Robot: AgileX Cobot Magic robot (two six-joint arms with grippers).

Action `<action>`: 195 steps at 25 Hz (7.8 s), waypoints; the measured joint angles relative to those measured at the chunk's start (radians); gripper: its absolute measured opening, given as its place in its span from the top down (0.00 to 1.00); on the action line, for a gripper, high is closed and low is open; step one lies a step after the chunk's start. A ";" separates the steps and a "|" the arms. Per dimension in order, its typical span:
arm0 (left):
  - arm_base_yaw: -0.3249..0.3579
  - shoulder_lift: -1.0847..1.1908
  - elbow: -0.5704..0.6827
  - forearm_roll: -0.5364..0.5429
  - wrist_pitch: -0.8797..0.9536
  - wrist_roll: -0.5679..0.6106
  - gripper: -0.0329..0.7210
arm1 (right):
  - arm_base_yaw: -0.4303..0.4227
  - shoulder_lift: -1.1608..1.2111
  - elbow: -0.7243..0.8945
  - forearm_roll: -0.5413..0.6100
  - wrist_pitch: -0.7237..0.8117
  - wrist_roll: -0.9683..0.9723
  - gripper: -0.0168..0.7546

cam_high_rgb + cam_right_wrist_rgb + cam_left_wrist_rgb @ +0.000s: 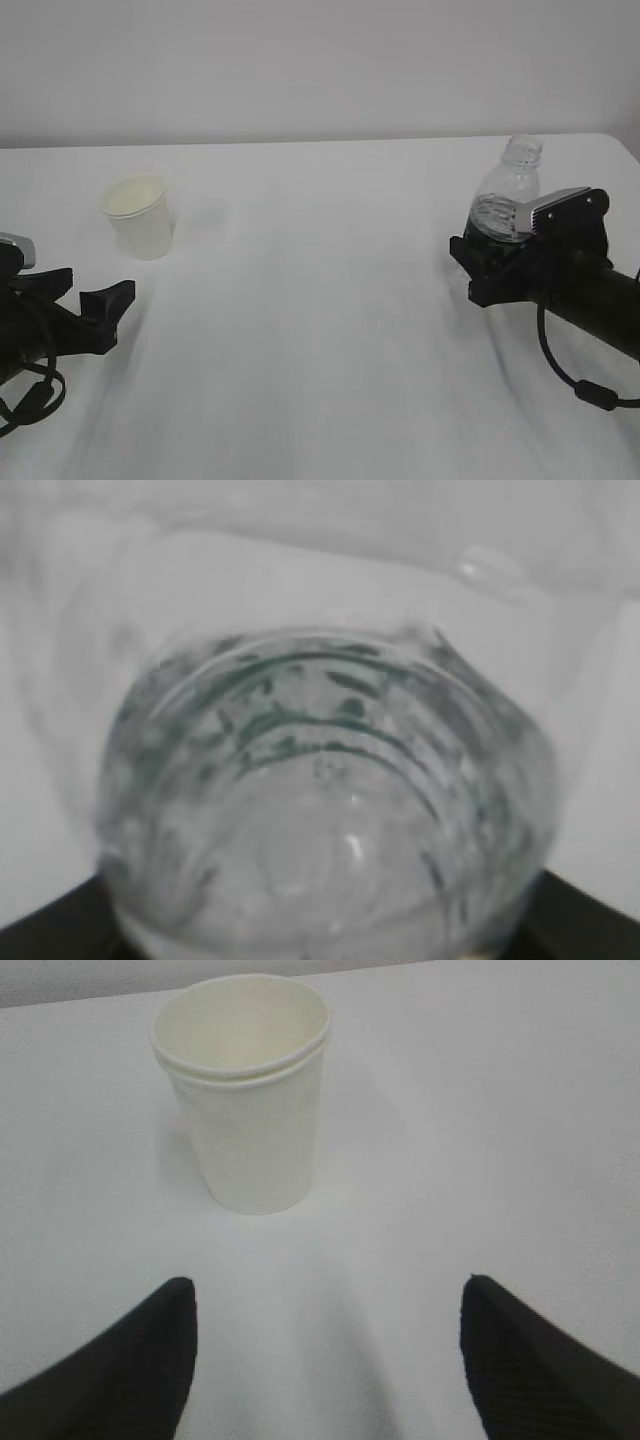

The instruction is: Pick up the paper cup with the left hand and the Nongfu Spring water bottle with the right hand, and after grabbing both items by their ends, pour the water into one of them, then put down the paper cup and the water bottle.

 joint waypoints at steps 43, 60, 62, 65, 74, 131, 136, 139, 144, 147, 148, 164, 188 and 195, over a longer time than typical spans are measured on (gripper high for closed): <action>0.196 0.138 -0.152 0.234 -0.001 0.000 0.18 | 0.000 -0.034 0.038 -0.090 0.004 0.000 0.38; 0.196 0.204 -0.288 0.274 -0.001 -0.047 0.18 | 0.000 -0.034 0.038 -0.099 0.004 0.000 0.38; 0.196 0.204 -0.299 0.276 -0.001 -0.049 0.18 | 0.000 -0.034 0.038 -0.101 0.004 0.000 0.38; 0.196 0.204 -0.310 0.276 -0.001 -0.053 0.18 | 0.000 -0.034 0.038 -0.101 0.004 0.000 0.38; 0.196 0.244 -0.332 0.281 -0.001 -0.060 0.18 | 0.000 -0.034 0.038 -0.101 0.004 0.000 0.38; 0.153 0.365 -0.587 0.299 0.078 -0.087 0.13 | 0.000 -0.034 0.038 -0.108 0.004 0.000 0.38; 0.153 0.365 -0.587 0.297 0.083 -0.087 0.14 | 0.000 -0.034 0.038 -0.108 0.004 0.000 0.38; 0.153 0.365 -0.587 0.297 0.093 -0.087 0.14 | 0.000 -0.034 0.038 -0.108 0.004 0.000 0.38; 0.153 0.365 -0.587 0.297 0.104 -0.087 0.15 | 0.000 -0.034 0.038 -0.108 0.004 0.000 0.38; 0.153 0.369 -0.587 0.297 0.112 -0.087 0.16 | 0.000 -0.034 0.038 -0.108 0.004 0.000 0.38; 0.153 0.374 -0.587 0.297 0.112 -0.087 0.16 | 0.000 -0.034 0.038 -0.108 0.004 0.000 0.38; 0.153 0.385 -0.587 0.297 0.076 -0.088 0.20 | 0.000 -0.034 0.038 -0.108 0.004 0.000 0.38; 0.153 0.383 -0.587 0.444 0.052 -0.099 0.40 | 0.000 -0.034 0.038 -0.108 0.004 -0.004 0.38; 0.153 0.323 -0.587 0.556 0.052 -0.157 0.40 | 0.000 -0.034 0.038 -0.108 0.004 -0.011 0.38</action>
